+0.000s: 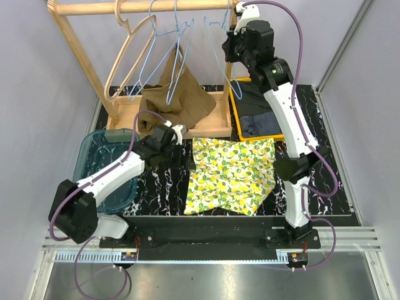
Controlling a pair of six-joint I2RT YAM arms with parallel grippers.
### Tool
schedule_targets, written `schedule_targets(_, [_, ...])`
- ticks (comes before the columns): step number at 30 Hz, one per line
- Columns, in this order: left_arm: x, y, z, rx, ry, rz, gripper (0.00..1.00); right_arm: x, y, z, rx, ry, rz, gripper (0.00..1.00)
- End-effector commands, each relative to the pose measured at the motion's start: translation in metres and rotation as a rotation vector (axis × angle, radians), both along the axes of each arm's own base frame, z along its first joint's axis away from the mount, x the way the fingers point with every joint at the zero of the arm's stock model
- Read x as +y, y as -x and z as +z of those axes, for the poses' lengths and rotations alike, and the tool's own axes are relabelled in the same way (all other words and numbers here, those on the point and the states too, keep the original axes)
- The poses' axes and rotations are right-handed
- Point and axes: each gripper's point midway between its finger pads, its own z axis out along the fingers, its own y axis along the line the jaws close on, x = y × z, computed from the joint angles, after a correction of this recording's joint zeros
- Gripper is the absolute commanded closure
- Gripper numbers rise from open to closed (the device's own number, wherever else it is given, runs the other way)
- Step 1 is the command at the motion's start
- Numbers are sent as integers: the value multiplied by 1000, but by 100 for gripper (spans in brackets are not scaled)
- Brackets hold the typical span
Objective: Place the skirt on the hanger
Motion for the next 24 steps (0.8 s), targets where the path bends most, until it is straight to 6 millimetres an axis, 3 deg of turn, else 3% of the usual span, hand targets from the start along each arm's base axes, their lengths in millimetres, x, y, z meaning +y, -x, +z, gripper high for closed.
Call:
schedule_targets(1, [3,-6,14,-70,17,13,21,-11,23,65,-148,-54,0,100])
schedule_targets(2, [4,-6,13,-69,16,15,21,-14,31,76,-169,-66,6,100])
schedule_targets(6, [6,-7,14,-75,15,22,18,-16,53,92,-180,-89,48,100])
schedule_targets(7, [6,-8,14,-76,14,24,17,-12,54,83,-154,-83,65,100])
schedule_targets(9, [6,-8,15,-78,14,25,15,-14,68,88,-150,-91,79,100])
schedule_targets(10, [7,-8,14,-78,11,27,15,-9,67,69,-104,-72,89,100])
schedule_targets(11, [7,-9,15,-80,13,28,15,-10,80,76,-111,-80,101,100])
schedule_targets(12, [7,-8,16,-84,13,28,14,-6,79,55,-59,-58,107,100])
schedule_targets(14, [9,-7,15,-81,11,32,14,-7,99,56,-54,-57,116,100])
schedule_targets(15, [10,-6,17,-87,15,32,14,-5,101,32,2,-37,111,100])
schedule_targets(17, [12,-2,16,-84,13,32,14,-11,119,32,5,-37,109,100])
schedule_targets(18, [13,0,19,-93,23,31,14,-5,123,5,63,-19,111,100])
schedule_targets(20, [16,5,15,-86,21,33,14,-9,145,2,75,-41,125,100])
schedule_targets(21, [16,8,18,-92,30,35,14,-2,152,-35,156,-26,137,100])
schedule_targets(23, [19,15,15,-80,35,35,14,-3,175,-44,171,-61,161,100])
schedule_targets(24, [19,18,20,-89,53,42,14,7,188,-87,265,-50,191,100])
